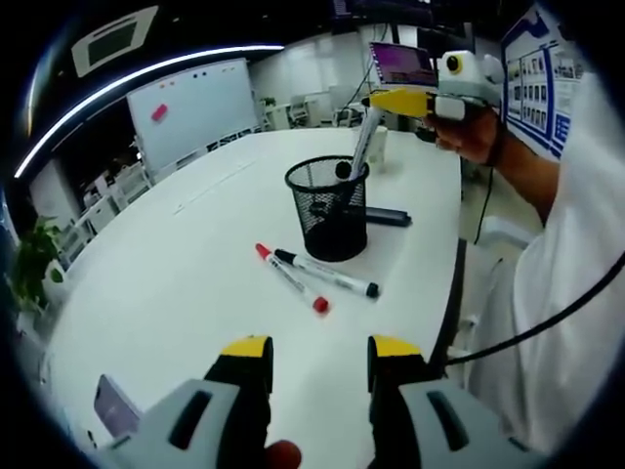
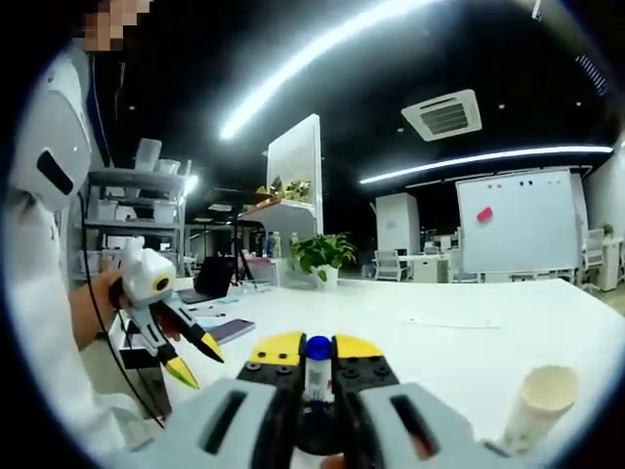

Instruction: Place the scattered laser pointers and whiteboard markers into the pen holder and stack the scattered paper cups together

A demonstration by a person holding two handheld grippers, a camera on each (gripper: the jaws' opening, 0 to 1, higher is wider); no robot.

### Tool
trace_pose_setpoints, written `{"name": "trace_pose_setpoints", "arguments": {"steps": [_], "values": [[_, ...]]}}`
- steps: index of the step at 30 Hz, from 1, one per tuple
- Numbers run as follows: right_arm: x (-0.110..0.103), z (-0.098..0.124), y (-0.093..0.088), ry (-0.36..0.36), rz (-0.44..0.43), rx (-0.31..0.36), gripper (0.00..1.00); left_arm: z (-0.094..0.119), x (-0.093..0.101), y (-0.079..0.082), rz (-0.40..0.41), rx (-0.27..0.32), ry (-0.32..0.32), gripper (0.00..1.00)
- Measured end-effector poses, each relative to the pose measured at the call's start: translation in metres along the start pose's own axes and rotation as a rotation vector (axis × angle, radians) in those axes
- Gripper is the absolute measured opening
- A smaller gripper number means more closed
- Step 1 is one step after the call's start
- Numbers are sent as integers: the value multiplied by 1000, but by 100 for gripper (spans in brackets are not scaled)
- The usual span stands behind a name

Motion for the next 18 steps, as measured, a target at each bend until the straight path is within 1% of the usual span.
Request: {"name": "trace_pose_setpoints", "arguments": {"steps": [9,13,16,18], "values": [[-1,1,-3,-2,-1,-15,10,-3,3,0,-6,4,-10,40],[-2,0,-3,-4,-2,-19,10,-4,0,-1,-4,7,-10,40],[-2,0,-5,-8,8,-26,10,-4,1,-1,-8,4,-11,40],[-4,0,-4,-5,26,-10,10,-5,0,-1,-8,7,-12,40]]}}
Point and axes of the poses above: the point that each gripper's makers call its tool centre point, and the gripper's own axes: z roughly backward along the fingers, x roughly to its right, y roughly out of its top, the point moved 3 cm from there along z, roughly backward along the fingers, and after that the axes turned 1 degree about x, right-handed, at the moved point
